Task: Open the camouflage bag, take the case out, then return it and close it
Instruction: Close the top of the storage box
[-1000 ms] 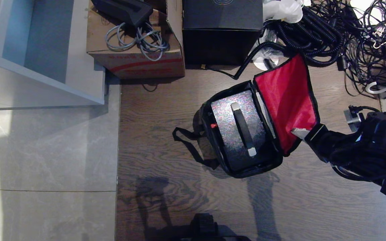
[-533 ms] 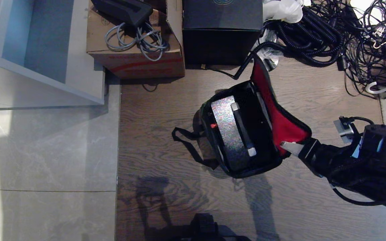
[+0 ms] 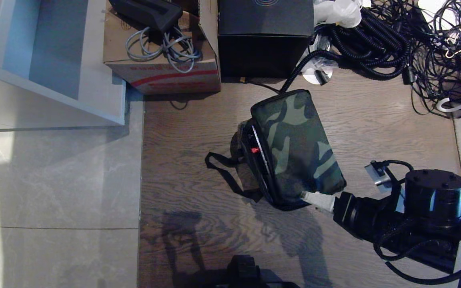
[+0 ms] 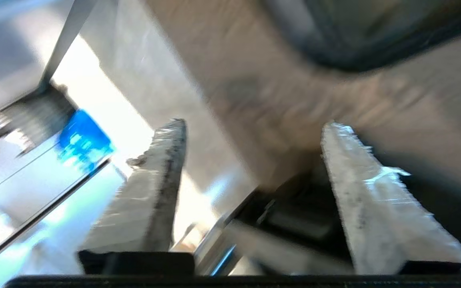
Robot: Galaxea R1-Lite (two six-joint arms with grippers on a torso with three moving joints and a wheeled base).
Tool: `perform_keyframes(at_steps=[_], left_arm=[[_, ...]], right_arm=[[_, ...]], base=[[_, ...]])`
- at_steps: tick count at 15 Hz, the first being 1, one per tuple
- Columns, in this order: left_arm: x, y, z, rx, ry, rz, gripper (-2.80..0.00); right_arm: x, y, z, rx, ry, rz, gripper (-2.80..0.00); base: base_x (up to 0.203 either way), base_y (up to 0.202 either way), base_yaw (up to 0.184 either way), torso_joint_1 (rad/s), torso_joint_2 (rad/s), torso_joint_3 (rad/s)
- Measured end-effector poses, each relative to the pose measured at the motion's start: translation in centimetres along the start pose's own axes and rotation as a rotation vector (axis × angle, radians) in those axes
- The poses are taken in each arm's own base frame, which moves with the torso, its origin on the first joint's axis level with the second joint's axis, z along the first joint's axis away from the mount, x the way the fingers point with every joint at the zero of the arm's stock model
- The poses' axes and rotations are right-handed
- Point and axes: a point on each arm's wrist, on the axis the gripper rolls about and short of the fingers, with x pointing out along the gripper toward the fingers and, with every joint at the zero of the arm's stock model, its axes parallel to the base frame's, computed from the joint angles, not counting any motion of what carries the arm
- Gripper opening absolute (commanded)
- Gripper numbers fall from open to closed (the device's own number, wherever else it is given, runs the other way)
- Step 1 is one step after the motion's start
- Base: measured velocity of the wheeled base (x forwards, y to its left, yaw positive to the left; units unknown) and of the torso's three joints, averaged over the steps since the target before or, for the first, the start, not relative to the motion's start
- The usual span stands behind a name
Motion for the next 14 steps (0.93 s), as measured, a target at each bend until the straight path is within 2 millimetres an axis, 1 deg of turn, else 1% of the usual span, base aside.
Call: perform_keyframes(at_steps=[2,3,5,6,7,9,10,12,14], left_arm=[[0.0,0.0,0.0,0.000,0.000,0.000,-2.80],[0.0,0.0,0.0,0.000,0.000,0.000,-2.80],[0.0,0.0,0.0,0.000,0.000,0.000,-2.80],[0.0,0.0,0.0,0.000,0.000,0.000,-2.80],[0.0,0.0,0.0,0.000,0.000,0.000,-2.80],[0.0,0.0,0.0,0.000,0.000,0.000,-2.80],[0.0,0.0,0.0,0.000,0.000,0.000,-2.80],[0.0,0.0,0.0,0.000,0.000,0.000,-2.80],[0.0,0.0,0.0,0.000,0.000,0.000,-2.80]], right_arm=[[-0.2,1.1,-1.0,0.070,0.042,0.041,0.00],[-0.5,1.7,-1.1,0.095,0.044,0.070,0.00],[-1.2,2.8,-0.4,0.102,0.020,0.141,0.00],[-1.3,2.9,0.2,0.102,-0.004,0.144,0.00],[-1.3,2.7,1.4,0.105,-0.050,0.138,0.00],[-1.0,2.1,4.5,0.116,-0.171,0.117,0.00],[-0.6,1.6,6.4,0.121,-0.236,0.102,-2.80],[0.6,0.9,9.4,0.129,-0.349,0.078,-2.80],[2.2,-0.1,11.7,0.134,-0.449,0.042,-2.80]], base=[[0.000,0.000,0.000,0.000,0.00,0.000],[0.000,0.000,0.000,0.000,0.00,0.000],[0.000,0.000,0.000,0.000,0.00,0.000],[0.000,0.000,0.000,0.000,0.00,0.000],[0.000,0.000,0.000,0.000,0.00,0.000],[0.000,0.000,0.000,0.000,0.00,0.000],[0.000,0.000,0.000,0.000,0.00,0.000],[0.000,0.000,0.000,0.000,0.00,0.000],[0.000,0.000,0.000,0.000,0.00,0.000]])
